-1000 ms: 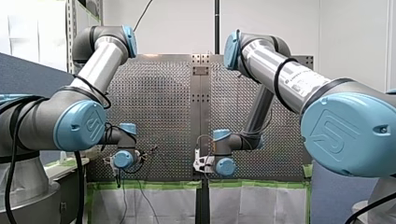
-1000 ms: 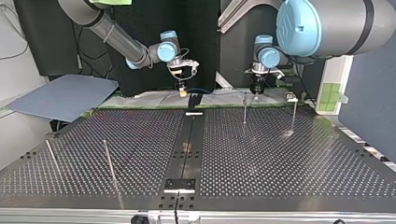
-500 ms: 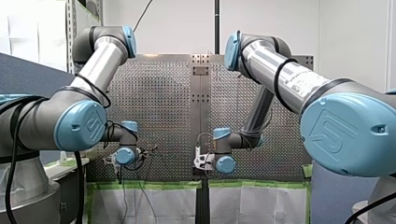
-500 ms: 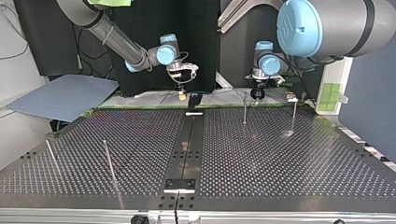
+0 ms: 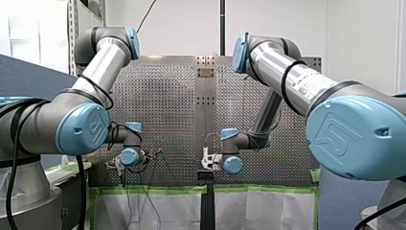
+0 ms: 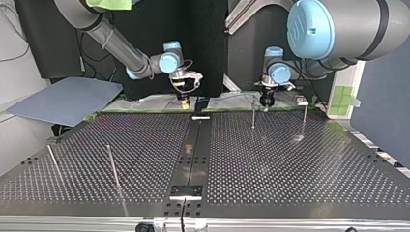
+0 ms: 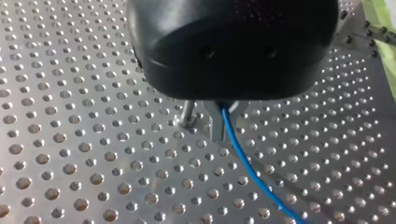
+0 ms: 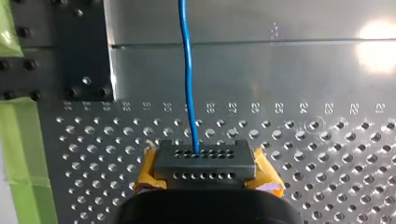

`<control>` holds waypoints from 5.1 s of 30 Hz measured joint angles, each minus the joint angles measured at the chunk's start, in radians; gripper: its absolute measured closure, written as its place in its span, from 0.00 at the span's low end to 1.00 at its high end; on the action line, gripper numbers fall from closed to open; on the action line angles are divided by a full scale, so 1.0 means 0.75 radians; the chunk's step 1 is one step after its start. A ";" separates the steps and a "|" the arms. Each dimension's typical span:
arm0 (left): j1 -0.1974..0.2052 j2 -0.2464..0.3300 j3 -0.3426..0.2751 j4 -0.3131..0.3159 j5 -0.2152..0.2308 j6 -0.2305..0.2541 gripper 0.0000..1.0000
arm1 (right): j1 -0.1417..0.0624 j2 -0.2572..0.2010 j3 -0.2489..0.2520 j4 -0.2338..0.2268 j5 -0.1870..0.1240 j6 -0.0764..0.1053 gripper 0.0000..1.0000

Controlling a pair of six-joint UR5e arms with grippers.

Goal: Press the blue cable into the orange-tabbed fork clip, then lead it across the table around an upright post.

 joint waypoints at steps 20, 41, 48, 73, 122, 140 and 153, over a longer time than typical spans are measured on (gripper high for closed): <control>0.012 0.000 0.029 -0.046 0.007 0.023 1.00 | -0.081 0.000 -0.047 0.044 -0.004 0.018 1.00; 0.020 0.000 0.030 -0.148 -0.014 0.218 0.15 | -0.082 0.002 -0.047 0.062 -0.004 0.010 1.00; 0.023 0.000 0.030 -0.208 -0.027 0.265 0.00 | -0.076 0.003 -0.047 0.062 -0.016 0.009 1.00; 0.007 0.156 -0.136 -0.242 0.047 0.248 0.00 | -0.078 0.006 -0.047 0.066 -0.022 0.008 1.00; -0.124 0.252 -0.406 -0.002 0.021 0.212 0.00 | -0.076 0.009 -0.047 0.069 -0.027 0.018 1.00; -0.150 0.228 -0.406 0.106 0.002 0.213 0.00 | -0.076 0.009 -0.047 0.063 -0.038 0.018 1.00; -0.164 0.227 -0.403 0.173 0.000 0.185 0.00 | -0.076 0.010 -0.047 0.063 -0.039 0.018 1.00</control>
